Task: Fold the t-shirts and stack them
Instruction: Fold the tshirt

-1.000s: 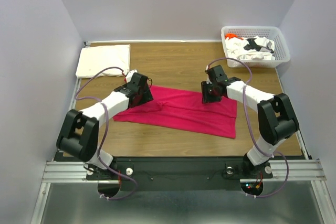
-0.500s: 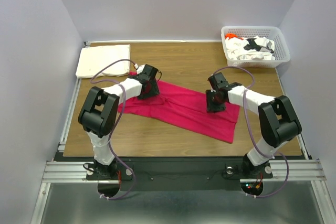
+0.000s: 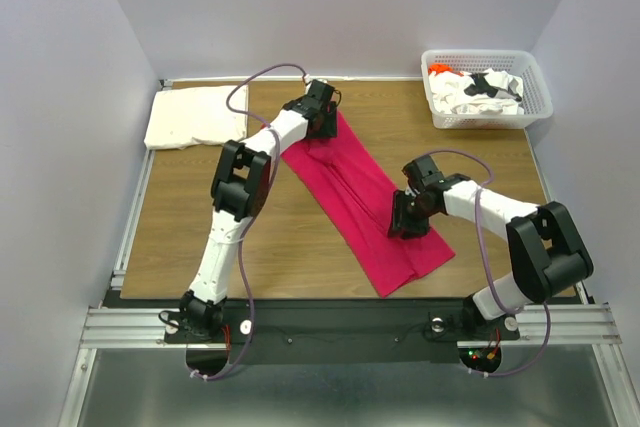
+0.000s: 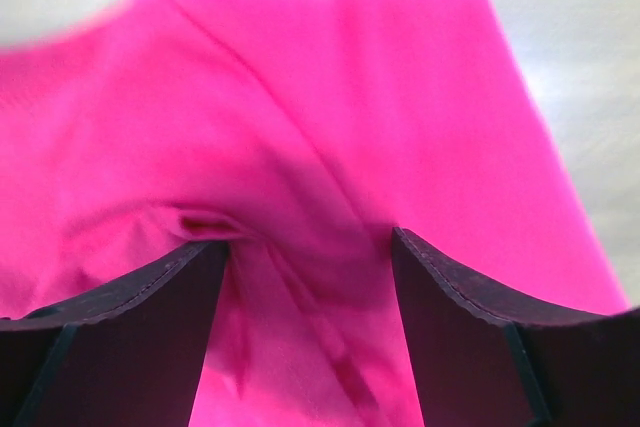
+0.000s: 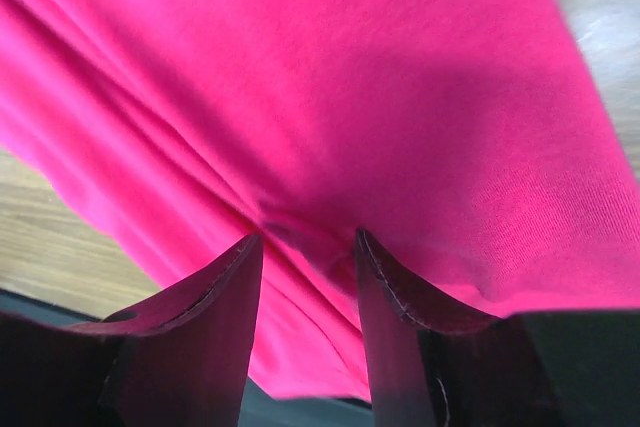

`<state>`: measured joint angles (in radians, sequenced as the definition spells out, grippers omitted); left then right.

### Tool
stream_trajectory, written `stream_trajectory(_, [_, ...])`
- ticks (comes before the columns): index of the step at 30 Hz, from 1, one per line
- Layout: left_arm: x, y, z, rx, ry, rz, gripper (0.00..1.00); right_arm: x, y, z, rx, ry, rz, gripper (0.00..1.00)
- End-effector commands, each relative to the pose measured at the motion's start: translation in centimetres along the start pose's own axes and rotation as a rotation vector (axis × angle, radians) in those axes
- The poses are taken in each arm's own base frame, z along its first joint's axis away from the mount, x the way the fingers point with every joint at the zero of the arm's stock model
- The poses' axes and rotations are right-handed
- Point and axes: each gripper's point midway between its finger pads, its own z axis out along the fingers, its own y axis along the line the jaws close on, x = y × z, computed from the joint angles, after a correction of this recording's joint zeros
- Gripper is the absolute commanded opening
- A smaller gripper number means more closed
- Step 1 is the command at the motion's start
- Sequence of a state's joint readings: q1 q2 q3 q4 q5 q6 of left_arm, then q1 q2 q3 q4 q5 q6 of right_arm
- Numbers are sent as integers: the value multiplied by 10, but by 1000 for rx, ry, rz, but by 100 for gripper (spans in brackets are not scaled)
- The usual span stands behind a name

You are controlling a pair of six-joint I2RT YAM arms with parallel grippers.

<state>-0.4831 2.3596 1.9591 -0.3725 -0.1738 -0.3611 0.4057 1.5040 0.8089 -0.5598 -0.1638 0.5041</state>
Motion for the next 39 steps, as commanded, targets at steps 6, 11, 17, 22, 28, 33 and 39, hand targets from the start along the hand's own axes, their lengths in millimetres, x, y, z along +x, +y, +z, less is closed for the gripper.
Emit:
stream_trajectory(6, [-43, -7, 42, 54, -83, 166, 79, 25, 46, 7, -31, 147, 11, 49])
stream_trajectory(11, [-48, 7, 50, 91, -79, 143, 83, 8, 75, 4, -39, 90, -16, 49])
stream_trajectory(17, [-90, 5, 0, 115, -192, 149, 92, -18, 79, -30, -28, -52, -90, 50])
stream_trajectory(22, [-138, 2, -74, 132, -309, 98, 98, -13, 109, -45, -109, -60, -245, 49])
stream_trajectory(28, [-168, 10, -175, 156, -414, -35, 98, 8, 137, -39, -190, 18, -391, 37])
stream_trajectory(33, [-129, 24, -216, 144, -362, -134, 98, 36, 137, -19, -201, 99, -451, 31])
stream_trajectory(39, [-36, 62, -239, 14, -232, -247, 98, 59, 141, -4, -228, 146, -488, 29])
